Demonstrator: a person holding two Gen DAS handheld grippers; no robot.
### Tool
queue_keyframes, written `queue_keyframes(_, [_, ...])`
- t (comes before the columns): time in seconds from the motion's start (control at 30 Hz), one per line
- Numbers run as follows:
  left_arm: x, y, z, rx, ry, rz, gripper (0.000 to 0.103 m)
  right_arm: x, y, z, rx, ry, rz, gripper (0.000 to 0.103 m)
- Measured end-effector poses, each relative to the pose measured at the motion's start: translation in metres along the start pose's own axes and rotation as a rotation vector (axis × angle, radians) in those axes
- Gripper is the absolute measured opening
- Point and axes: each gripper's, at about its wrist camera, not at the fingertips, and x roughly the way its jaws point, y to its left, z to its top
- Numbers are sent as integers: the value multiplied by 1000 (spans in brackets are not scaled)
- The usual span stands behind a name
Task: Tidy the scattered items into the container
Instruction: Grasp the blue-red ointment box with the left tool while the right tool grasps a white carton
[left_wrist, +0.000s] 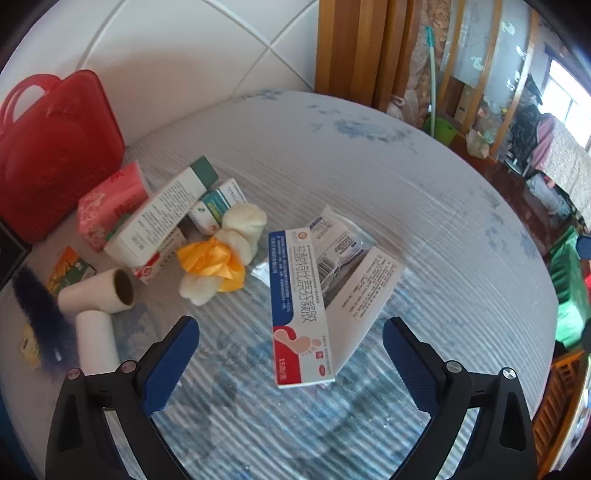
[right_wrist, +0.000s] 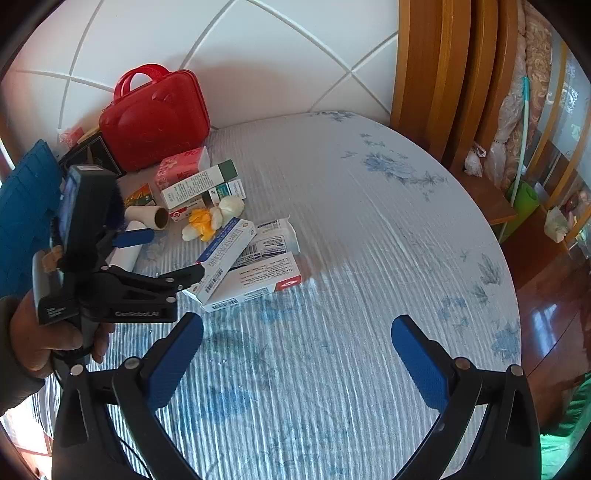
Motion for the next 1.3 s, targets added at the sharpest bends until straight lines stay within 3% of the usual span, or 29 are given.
queue_keyframes(0.07, [22,-2,-1,-1,41,-16,91,7,-4,-2,4,8,2,103])
queue_keyframes(0.17, [44,-2,-6,-12,87,-39,69,17,-5,-4,7,23,10,103])
queue_keyframes(0.2, [45,-1,-7,-20,81,-52,63,20,-5,-4,8,29,16,103])
queue_keyframes(0.23, [43,0,-8,-27,64,-60,48,24,-4,-4,9,34,20,103])
queue_keyframes(0.3, [38,1,-9,-29,49,-52,38,31,-2,-5,11,42,30,103])
queue_keyframes(0.67, [-25,31,-32,-61,-32,-15,38,95,30,2,64,76,38,103])
queue_keyframes(1.03, [-74,69,-60,-132,-80,41,38,175,56,9,192,120,-25,103])
queue_keyframes(1.3, [-87,90,-80,-172,-76,79,38,201,86,11,104,96,-127,103])
